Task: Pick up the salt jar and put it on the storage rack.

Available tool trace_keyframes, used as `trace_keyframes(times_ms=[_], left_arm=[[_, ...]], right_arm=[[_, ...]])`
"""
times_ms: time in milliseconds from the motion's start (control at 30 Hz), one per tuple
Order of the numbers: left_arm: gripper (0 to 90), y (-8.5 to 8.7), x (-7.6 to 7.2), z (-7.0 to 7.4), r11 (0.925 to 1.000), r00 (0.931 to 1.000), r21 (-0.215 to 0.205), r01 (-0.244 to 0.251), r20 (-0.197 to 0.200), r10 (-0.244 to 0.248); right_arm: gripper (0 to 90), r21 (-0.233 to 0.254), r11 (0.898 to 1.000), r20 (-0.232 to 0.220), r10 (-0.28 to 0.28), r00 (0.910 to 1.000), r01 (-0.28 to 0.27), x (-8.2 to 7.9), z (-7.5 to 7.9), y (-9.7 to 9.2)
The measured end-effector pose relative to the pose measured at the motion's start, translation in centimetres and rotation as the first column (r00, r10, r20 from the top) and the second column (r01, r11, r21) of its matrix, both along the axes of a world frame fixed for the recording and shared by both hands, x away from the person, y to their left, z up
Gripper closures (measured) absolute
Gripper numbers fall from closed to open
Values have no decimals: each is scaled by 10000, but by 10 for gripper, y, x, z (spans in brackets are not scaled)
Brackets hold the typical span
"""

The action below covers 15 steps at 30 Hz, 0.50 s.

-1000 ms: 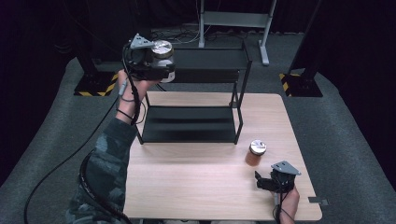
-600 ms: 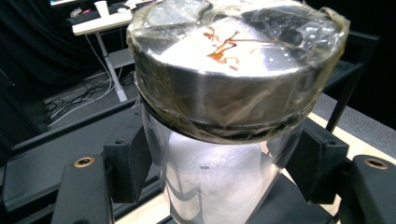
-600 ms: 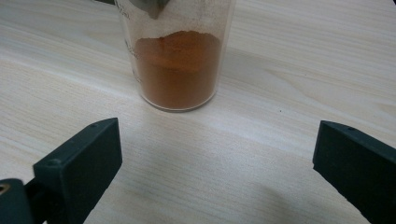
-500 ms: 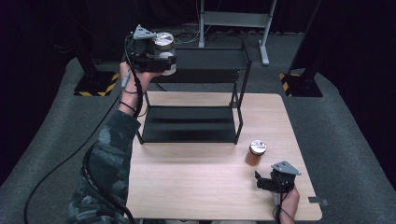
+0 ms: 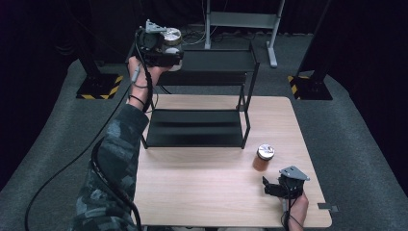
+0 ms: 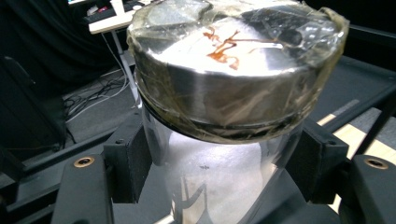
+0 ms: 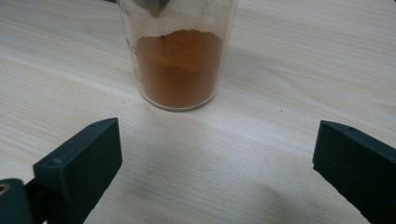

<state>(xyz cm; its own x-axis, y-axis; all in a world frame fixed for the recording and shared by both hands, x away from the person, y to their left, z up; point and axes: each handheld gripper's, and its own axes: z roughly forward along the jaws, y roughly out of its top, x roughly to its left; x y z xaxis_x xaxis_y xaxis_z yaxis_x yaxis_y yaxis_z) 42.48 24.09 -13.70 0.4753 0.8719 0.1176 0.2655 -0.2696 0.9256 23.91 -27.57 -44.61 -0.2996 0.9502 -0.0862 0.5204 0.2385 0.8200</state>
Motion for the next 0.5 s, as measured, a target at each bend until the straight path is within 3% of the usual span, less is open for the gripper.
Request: trace_keyframes(times_ms=[333, 500], left_arm=[[305, -7, 17, -4, 9995, 9996, -92, -293, -1, 293], [306, -8, 26, -7, 9991, 9991, -223, -359, -220, 354]], right_arm=[[2, -38, 10000, -25, 19, 10000, -19, 0, 0, 0], [2, -101, 9999, -72, 34, 10000, -35, 1, 1, 1]])
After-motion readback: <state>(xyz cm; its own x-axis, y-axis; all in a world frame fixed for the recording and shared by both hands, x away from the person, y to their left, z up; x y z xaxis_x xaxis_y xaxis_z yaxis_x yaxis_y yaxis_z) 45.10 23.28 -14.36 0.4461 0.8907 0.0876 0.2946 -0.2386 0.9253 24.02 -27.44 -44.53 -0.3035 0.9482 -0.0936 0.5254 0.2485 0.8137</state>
